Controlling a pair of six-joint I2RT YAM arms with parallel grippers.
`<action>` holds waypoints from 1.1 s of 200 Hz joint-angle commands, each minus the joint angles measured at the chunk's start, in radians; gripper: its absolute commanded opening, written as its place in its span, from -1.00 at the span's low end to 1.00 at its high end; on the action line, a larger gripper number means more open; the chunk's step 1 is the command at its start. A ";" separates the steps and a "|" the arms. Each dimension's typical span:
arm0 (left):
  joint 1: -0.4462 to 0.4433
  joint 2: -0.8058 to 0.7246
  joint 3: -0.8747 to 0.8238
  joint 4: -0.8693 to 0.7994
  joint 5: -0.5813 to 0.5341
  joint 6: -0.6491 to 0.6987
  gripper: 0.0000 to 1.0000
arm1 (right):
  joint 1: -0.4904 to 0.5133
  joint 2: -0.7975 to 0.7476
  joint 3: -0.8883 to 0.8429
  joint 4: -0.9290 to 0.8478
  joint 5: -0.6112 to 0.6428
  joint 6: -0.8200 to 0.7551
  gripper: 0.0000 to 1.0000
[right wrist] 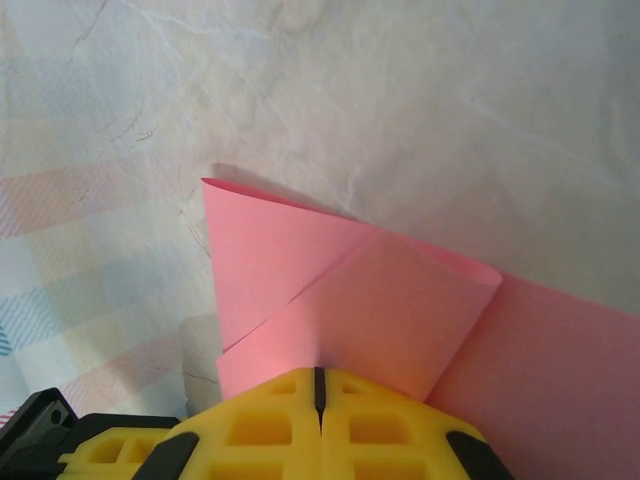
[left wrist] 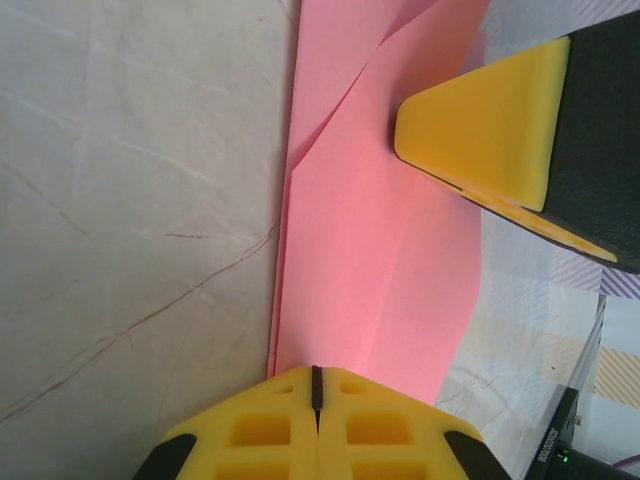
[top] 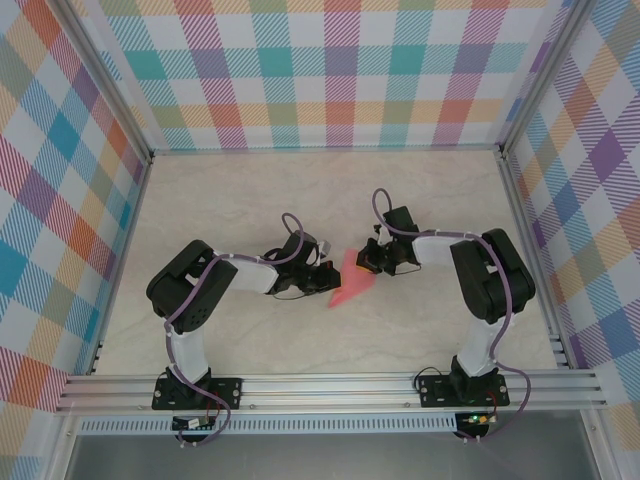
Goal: Fold a paper plane with a square sheet of paper (pick it up from the middle)
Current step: Fourth fold the wing at the center of the table.
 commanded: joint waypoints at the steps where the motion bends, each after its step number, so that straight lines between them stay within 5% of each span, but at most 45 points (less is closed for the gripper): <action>1: 0.007 0.086 -0.059 -0.208 -0.121 0.040 -1.00 | -0.035 0.035 0.008 0.014 0.066 -0.029 -0.97; 220: 0.006 0.084 -0.073 -0.187 -0.123 0.030 -1.00 | -0.141 0.040 0.045 0.059 0.102 -0.015 -0.95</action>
